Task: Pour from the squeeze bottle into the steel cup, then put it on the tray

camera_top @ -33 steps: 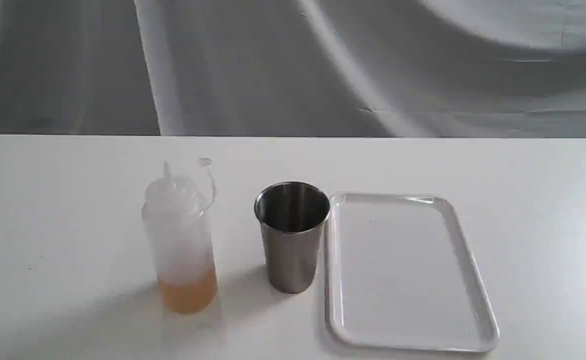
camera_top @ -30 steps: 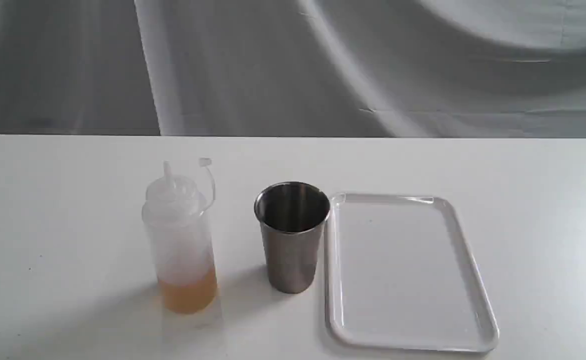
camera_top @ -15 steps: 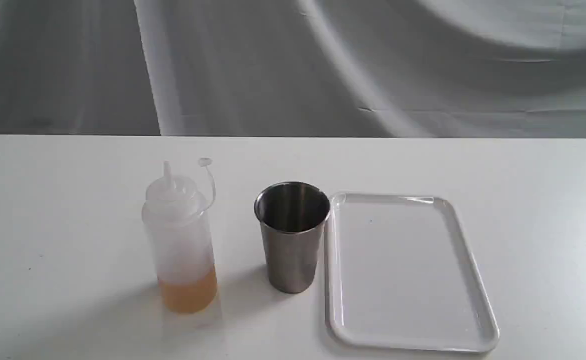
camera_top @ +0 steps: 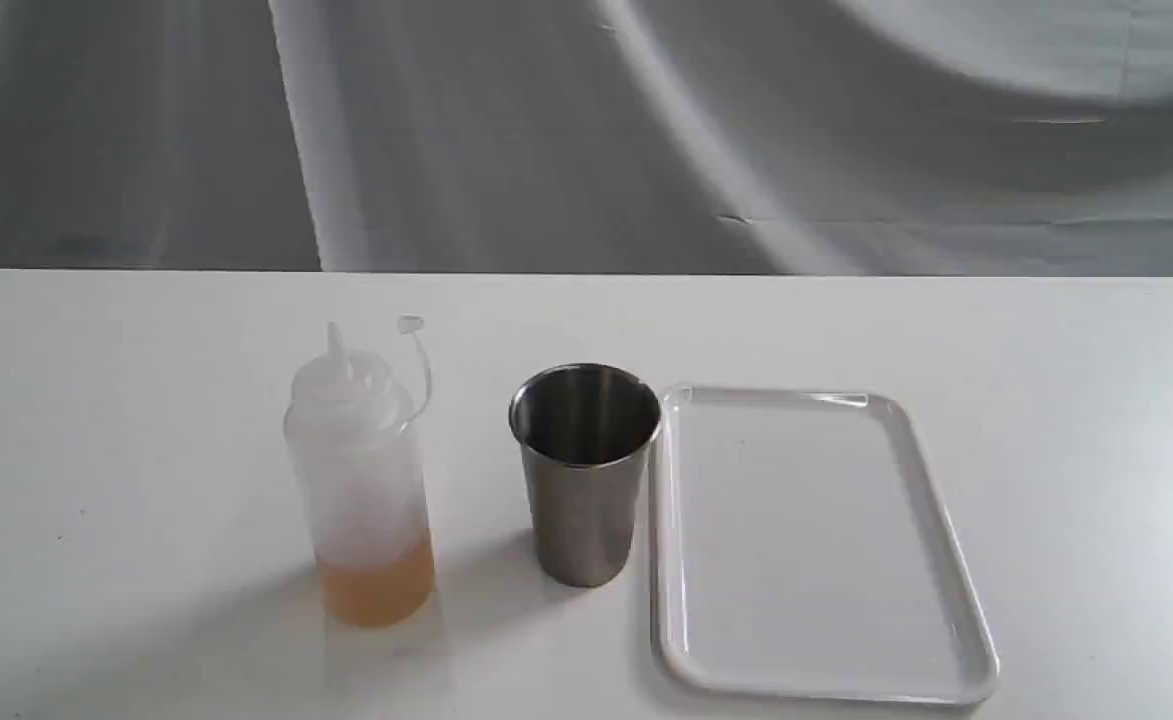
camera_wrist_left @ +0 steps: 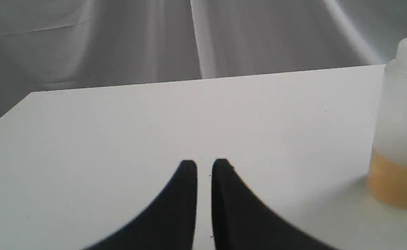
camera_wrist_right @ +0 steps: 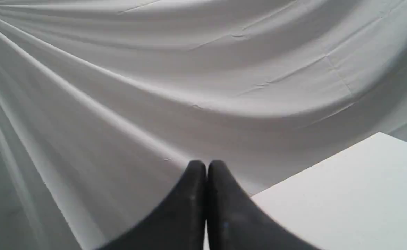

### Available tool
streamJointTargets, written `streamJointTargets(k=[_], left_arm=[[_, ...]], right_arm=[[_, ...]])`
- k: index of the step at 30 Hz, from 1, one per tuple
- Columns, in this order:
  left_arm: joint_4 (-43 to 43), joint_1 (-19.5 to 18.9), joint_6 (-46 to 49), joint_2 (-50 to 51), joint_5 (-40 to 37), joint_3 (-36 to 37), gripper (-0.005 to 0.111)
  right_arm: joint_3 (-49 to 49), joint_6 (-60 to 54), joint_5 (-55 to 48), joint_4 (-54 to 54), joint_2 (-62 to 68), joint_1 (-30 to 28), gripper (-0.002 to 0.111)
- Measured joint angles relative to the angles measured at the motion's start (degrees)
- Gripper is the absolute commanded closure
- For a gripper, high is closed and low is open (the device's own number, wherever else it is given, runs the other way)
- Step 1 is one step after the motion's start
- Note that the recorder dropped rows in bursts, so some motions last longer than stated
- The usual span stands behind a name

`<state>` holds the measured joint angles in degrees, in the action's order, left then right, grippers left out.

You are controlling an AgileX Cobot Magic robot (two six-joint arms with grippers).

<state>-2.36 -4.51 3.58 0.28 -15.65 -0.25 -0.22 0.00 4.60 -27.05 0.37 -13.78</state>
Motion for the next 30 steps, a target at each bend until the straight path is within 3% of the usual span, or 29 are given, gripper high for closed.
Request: streamJointTargets(k=[5, 12, 22, 30], left_arm=[[0.0, 0.0, 0.0, 0.0, 0.0, 0.0, 0.098], [0.0, 0.0, 0.0, 0.0, 0.0, 0.0, 0.098], [0.0, 0.0, 0.0, 0.0, 0.0, 0.0, 0.098], [0.0, 0.0, 0.0, 0.0, 0.0, 0.0, 0.098]], right_arm=[[-1.7, 0.0, -2.8, 2.6, 0.0, 3.2, 0.108], [-12.0, 0.0, -3.6, 8.9, -0.1, 6.8, 0.108], [-27.6, 0.0, -4.6, 13.8, 0.4, 7.5, 0.108], [-40.1, -1.5, -12.3, 13.6, 9.6, 7.5, 0.108]])
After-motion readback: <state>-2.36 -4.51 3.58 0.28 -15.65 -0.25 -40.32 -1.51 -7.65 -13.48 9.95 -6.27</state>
